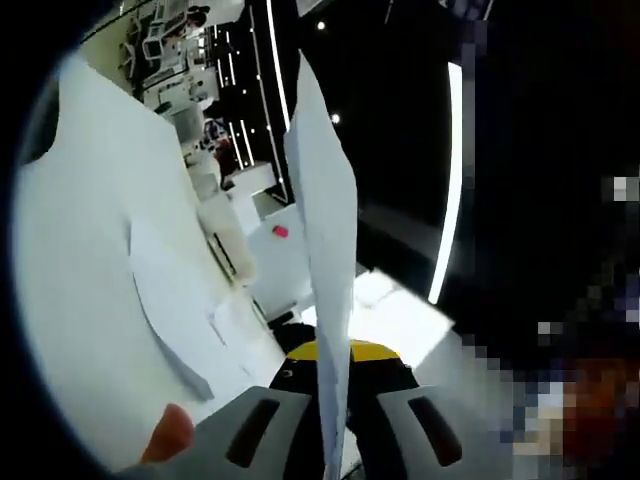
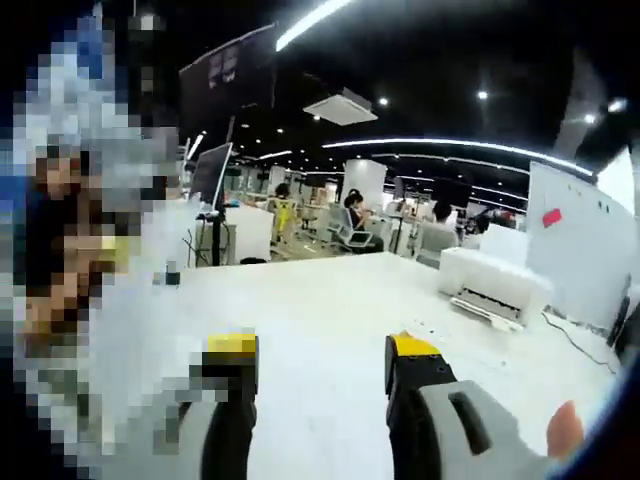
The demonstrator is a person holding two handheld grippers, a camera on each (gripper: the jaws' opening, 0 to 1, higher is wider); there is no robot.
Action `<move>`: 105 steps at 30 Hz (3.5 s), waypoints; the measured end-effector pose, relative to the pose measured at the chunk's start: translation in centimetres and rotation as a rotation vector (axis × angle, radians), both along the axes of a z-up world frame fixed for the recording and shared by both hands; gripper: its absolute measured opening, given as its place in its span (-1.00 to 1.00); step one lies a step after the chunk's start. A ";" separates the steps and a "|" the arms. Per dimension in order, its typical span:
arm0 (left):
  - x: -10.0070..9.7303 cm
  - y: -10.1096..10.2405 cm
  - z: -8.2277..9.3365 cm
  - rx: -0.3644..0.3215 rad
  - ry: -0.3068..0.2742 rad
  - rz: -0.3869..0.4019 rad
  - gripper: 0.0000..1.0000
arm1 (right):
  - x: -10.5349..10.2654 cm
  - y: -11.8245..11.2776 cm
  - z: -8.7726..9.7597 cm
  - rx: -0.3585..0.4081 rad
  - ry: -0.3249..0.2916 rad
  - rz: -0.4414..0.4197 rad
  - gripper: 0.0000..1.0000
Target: Organize the stack of printing papers by aligning and flattening the scattered papers on the table
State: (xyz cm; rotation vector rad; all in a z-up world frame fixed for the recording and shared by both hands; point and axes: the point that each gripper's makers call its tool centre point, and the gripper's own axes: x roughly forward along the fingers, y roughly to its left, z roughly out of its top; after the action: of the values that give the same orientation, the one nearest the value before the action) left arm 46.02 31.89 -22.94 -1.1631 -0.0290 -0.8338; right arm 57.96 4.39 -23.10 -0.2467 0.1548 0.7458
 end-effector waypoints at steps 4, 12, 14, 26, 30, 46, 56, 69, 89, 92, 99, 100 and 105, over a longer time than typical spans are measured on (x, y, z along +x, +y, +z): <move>-0.8 0.8 0.1 0.003 0.000 0.021 -0.89 | 1.1 -2.4 -1.2 0.037 0.023 -0.055 -0.08; -1.3 2.1 0.2 0.003 -0.004 0.048 -0.89 | 1.6 -5.8 -4.5 -0.029 0.042 -0.113 -0.08; -1.3 2.2 0.2 0.004 -0.004 0.054 -0.89 | 1.4 -6.4 -5.5 -0.044 0.051 -0.117 -0.05; -1.0 2.0 0.5 0.002 -0.010 0.050 -0.89 | 2.0 -5.4 -8.8 -0.039 0.101 -0.098 0.26; -1.2 1.9 0.4 0.008 -0.008 0.053 -0.89 | 3.3 -2.2 -8.6 -0.026 0.086 -0.056 0.32; -0.9 3.3 0.8 0.014 -0.009 0.070 -0.89 | 9.5 3.7 -10.8 0.127 0.131 -0.110 0.66; -0.8 4.1 0.9 0.019 -0.012 0.080 -0.89 | 9.6 4.0 -14.3 0.062 0.185 -0.118 0.41; -1.2 3.8 1.4 0.022 -0.020 0.081 -0.89 | 9.0 4.7 -14.3 0.076 0.174 -0.075 -0.39; -1.6 3.1 1.7 0.019 -0.030 0.073 -0.89 | 9.3 3.8 -13.7 0.082 0.185 -0.081 -0.82; -1.8 2.9 2.0 0.019 -0.036 0.071 -0.89 | 9.4 3.4 -13.5 0.093 0.202 -0.093 -0.91; -1.7 3.1 2.4 0.023 -0.043 0.070 -0.89 | 9.0 2.8 -12.8 0.127 0.241 -0.110 -0.99; -1.7 3.1 2.4 0.024 -0.043 0.069 -0.89 | 8.9 2.8 -12.7 0.127 0.242 -0.110 -0.99; -1.6 2.8 2.3 0.024 -0.041 0.061 -0.89 | 8.5 2.5 -11.3 0.139 0.230 -0.111 -1.00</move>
State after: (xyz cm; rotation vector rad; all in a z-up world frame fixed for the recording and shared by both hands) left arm 44.42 34.71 -20.61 -1.1177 -0.0875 -0.8022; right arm 66.47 6.88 -34.36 -0.0187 0.3304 0.6704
